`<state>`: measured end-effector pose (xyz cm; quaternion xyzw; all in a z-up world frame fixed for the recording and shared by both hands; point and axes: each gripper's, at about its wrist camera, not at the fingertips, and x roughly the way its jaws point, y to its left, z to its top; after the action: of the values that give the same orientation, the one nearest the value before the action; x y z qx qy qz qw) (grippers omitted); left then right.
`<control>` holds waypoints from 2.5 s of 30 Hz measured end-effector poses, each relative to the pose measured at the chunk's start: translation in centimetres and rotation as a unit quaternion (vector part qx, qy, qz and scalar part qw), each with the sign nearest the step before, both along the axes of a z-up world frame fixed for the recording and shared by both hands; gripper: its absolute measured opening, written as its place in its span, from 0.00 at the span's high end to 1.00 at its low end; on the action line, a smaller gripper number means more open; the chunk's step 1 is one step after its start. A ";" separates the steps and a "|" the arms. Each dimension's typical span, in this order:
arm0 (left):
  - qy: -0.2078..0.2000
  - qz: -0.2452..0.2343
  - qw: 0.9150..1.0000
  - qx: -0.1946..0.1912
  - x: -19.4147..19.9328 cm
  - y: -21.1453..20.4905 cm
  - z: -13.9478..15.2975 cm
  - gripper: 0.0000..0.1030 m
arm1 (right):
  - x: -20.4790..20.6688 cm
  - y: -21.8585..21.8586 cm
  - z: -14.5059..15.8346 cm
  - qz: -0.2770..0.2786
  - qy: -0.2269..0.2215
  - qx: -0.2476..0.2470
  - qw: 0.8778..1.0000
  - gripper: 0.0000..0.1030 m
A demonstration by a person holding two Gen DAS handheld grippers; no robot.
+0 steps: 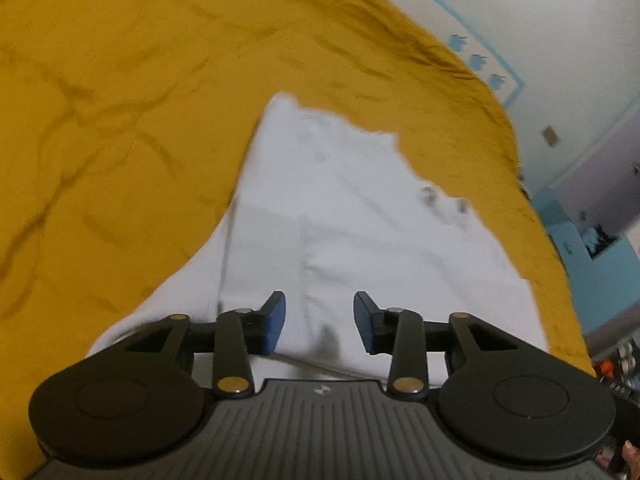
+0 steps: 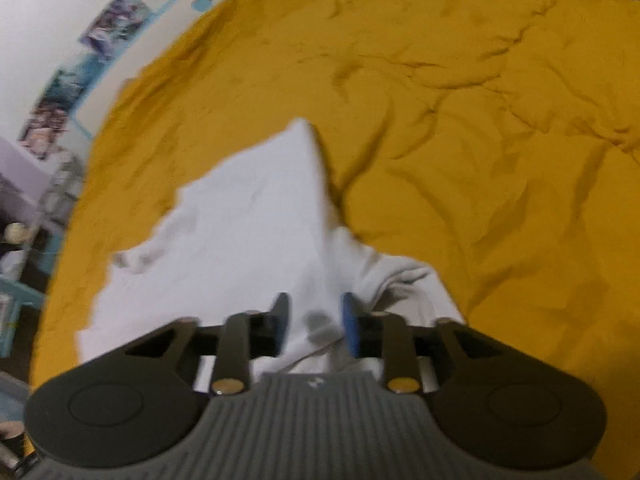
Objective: Fold small clothes
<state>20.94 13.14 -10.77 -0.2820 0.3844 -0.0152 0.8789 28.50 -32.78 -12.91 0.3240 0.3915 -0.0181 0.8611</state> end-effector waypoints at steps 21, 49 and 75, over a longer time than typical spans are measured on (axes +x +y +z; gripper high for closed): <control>-0.036 -0.033 0.997 0.059 -25.8 3.4 8.2 0.15 | -26.9 -1.3 8.0 0.176 -0.103 -0.146 0.968 0.35; 0.039 -0.066 0.985 -0.156 -25.3 6.3 -0.9 0.32 | -29.1 -4.7 1.0 0.185 0.000 -0.023 0.982 0.60; -0.126 -0.116 0.974 -0.151 -15.0 5.5 7.2 0.94 | -18.6 -6.7 6.5 0.091 -0.110 0.141 0.980 0.98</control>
<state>5.93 18.69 -3.53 -0.3609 0.2940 -0.2103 0.8597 9.91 -39.44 -6.41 0.4053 0.3207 0.1519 0.8425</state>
